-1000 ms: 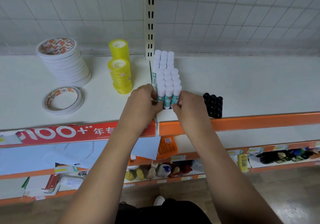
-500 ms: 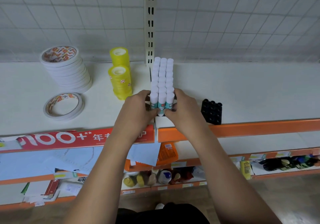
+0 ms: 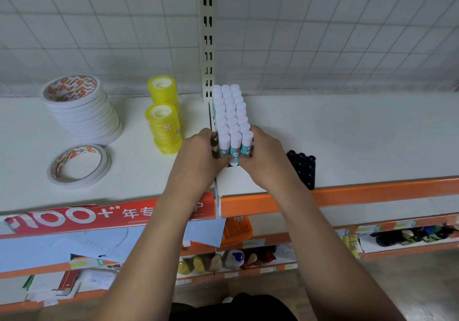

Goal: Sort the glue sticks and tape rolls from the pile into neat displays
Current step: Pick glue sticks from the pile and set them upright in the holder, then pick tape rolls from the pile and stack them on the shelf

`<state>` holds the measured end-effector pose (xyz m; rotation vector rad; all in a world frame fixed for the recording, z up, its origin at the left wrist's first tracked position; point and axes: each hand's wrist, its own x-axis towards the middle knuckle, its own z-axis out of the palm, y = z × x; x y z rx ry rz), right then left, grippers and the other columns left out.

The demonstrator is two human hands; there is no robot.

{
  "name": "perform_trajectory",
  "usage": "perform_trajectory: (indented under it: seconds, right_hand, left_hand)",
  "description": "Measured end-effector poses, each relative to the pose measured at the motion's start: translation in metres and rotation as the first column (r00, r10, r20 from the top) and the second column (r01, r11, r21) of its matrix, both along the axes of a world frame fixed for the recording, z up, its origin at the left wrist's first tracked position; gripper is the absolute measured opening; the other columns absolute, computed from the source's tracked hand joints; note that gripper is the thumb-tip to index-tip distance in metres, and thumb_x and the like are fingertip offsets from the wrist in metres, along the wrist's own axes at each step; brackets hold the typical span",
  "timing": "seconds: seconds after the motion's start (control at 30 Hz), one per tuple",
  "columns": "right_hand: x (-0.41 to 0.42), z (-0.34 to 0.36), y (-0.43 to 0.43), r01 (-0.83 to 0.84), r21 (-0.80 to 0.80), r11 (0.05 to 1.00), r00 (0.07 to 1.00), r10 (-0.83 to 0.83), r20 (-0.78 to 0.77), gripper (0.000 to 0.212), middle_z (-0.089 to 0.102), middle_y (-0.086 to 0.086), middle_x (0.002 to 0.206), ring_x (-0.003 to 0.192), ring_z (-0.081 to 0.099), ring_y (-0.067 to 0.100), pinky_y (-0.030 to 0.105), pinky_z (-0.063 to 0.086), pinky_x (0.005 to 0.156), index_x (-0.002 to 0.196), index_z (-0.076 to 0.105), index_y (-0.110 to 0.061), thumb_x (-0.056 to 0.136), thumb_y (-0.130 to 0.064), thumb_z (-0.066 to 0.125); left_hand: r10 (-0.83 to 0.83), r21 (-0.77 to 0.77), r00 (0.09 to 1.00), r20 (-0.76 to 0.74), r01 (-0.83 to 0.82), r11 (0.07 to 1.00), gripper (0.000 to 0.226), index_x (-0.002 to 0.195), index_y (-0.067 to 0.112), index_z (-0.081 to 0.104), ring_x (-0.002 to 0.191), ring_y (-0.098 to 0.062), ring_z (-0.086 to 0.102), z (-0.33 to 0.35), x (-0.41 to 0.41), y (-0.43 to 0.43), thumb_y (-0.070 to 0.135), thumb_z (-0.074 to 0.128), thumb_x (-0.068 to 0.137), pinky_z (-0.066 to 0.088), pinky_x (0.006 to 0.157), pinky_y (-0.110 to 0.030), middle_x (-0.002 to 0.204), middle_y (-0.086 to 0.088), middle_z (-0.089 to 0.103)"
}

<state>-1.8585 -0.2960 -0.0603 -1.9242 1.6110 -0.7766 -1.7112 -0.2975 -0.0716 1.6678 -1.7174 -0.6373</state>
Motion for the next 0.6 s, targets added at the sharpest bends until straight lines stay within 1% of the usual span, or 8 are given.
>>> perform_trajectory:
  seconds: [0.1,0.17,0.23,0.3,0.37,0.47,0.53,0.6]
  right_hand:
    - [0.000,-0.001,-0.003,-0.001,0.004,1.000,1.000,0.001,0.019,0.048,0.066,0.002,0.114,0.097,0.061,0.016,0.020,0.041,0.075,0.131,0.053,-0.015,0.086,-0.009,0.068]
    - [-0.002,-0.001,-0.001,-0.015,0.029,0.999,1.000,0.014,0.023,0.053,0.064,0.001,0.118,0.102,0.061,0.017,0.024,0.047,0.080,0.133,0.050,-0.017,0.085,-0.012,0.070]
    - [-0.007,0.000,0.005,0.004,0.060,0.998,0.999,-0.002,-0.043,0.058,0.059,0.003,0.124,0.106,0.059,0.018,0.031,0.050,0.086,0.137,0.044,-0.015,0.086,-0.018,0.071]
    - [-0.015,0.001,0.016,0.077,0.024,0.997,0.987,-0.073,-0.144,0.058,0.056,0.004,0.122,0.105,0.058,0.019,0.032,0.050,0.085,0.138,0.042,-0.013,0.087,-0.023,0.069]
    - [-0.019,0.007,0.029,0.109,-0.077,0.991,0.977,-0.121,-0.177,0.040,0.060,0.000,0.110,0.094,0.060,0.015,0.028,0.050,0.077,0.125,0.055,-0.015,0.088,-0.025,0.067]
    - [-0.001,0.023,0.046,0.019,-0.142,0.990,0.988,-0.040,-0.149,0.011,0.065,-0.009,0.088,0.074,0.058,0.003,0.020,0.048,0.064,0.099,0.067,-0.021,0.088,-0.024,0.064]
    - [0.022,0.030,0.050,-0.056,-0.121,0.991,0.989,0.038,-0.145,0.007,0.065,-0.011,0.081,0.072,0.060,0.006,0.029,0.053,0.066,0.093,0.068,-0.022,0.089,-0.022,0.062]
    - [0.048,0.036,0.051,-0.116,-0.103,0.988,0.983,0.099,-0.157,0.009,0.065,-0.010,0.081,0.075,0.061,0.010,0.034,0.054,0.070,0.094,0.067,-0.022,0.090,-0.021,0.060]
  left_hand:
    - [0.013,0.005,1.000,0.001,-0.013,1.000,0.051,0.114,0.006,0.059,0.093,-0.026,0.067,-0.002,-0.002,-0.002,0.019,0.083,0.072,0.055,0.080,-0.043,0.108,-0.009,0.069]
    - [0.014,-0.002,1.000,-0.002,-0.014,1.000,0.057,0.119,0.009,0.057,0.092,-0.024,0.068,-0.002,-0.002,0.001,0.023,0.085,0.071,0.055,0.079,-0.042,0.110,-0.006,0.069]
    - [0.023,-0.005,0.999,0.041,-0.023,1.000,0.062,0.122,0.014,0.057,0.089,-0.022,0.068,-0.003,0.001,0.007,0.030,0.086,0.069,0.056,0.078,-0.041,0.108,-0.003,0.069]
    - [0.064,-0.014,0.989,0.137,-0.062,0.998,0.058,0.118,0.017,0.060,0.085,-0.020,0.067,-0.003,0.007,0.015,0.039,0.084,0.070,0.055,0.075,-0.041,0.102,0.001,0.070]
    - [0.101,-0.045,0.969,0.227,-0.093,0.995,0.042,0.107,0.019,0.064,0.080,-0.020,0.065,-0.001,0.015,0.024,0.042,0.080,0.075,0.054,0.072,-0.040,0.090,0.007,0.069]
    - [0.074,-0.080,0.957,0.281,-0.054,0.995,0.016,0.094,0.025,0.067,0.075,-0.021,0.064,0.008,0.027,0.042,0.035,0.071,0.083,0.053,0.067,-0.038,0.079,0.010,0.068]
    - [0.084,-0.098,0.943,0.323,-0.055,0.994,0.007,0.089,0.030,0.066,0.073,-0.018,0.064,0.016,0.037,0.055,0.036,0.063,0.085,0.053,0.064,-0.036,0.078,0.011,0.067]
    - [0.126,-0.110,0.921,0.368,-0.091,0.990,0.010,0.088,0.032,0.065,0.075,-0.016,0.064,0.022,0.057,0.068,0.037,0.057,0.087,0.053,0.063,-0.035,0.080,0.012,0.067]
